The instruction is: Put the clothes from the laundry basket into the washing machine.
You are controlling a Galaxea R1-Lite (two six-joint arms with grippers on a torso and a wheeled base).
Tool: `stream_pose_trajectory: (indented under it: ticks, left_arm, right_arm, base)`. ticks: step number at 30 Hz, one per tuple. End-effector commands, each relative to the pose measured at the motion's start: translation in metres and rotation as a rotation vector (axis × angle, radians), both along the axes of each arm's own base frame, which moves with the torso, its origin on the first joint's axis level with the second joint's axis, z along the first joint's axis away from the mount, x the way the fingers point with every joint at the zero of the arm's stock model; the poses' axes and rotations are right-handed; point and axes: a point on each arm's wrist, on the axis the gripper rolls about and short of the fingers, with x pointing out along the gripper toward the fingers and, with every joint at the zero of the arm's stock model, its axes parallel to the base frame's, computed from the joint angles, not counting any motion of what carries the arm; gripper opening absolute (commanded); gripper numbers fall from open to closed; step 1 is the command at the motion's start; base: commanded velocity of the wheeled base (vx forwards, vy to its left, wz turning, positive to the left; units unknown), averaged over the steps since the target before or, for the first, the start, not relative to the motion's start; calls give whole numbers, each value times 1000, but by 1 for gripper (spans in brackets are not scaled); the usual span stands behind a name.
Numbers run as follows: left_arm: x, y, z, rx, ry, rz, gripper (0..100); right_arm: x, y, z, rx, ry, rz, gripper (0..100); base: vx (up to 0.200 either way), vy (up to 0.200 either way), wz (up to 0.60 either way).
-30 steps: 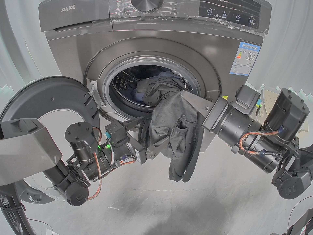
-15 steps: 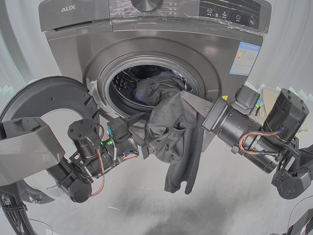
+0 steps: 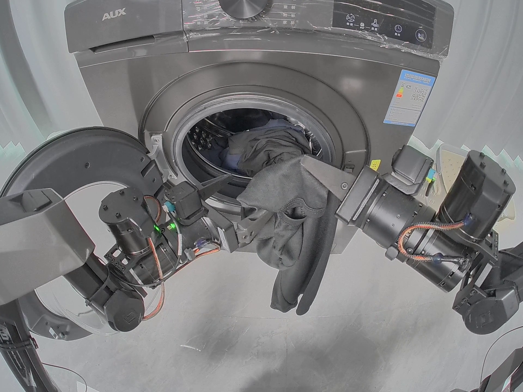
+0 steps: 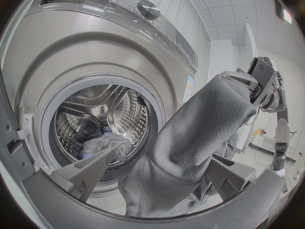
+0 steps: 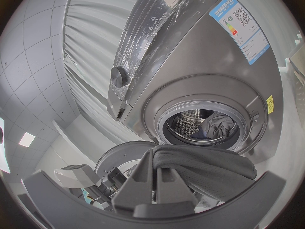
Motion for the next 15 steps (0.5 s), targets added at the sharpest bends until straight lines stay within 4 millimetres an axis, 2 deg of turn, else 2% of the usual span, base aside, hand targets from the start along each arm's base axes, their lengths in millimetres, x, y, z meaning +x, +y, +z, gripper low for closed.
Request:
stream_pose_trajectory:
  ticks: [1, 9, 15]
  left_arm:
    - [-3, 2, 9, -17, -18, -1, 0]
    - [-12, -1, 12, -21, -20, -24, 0]
    - [-31, 10, 23, -22, -29, -29, 0]
  right_arm:
    - [2, 3, -5, -12, 11, 2, 0]
    - [5, 10, -16, -35, 33, 9, 0]
    - [12, 15, -24, -53, 50, 6, 0]
  base:
    - [0, 0, 0]
    - [0, 0, 0]
    - [0, 0, 0]
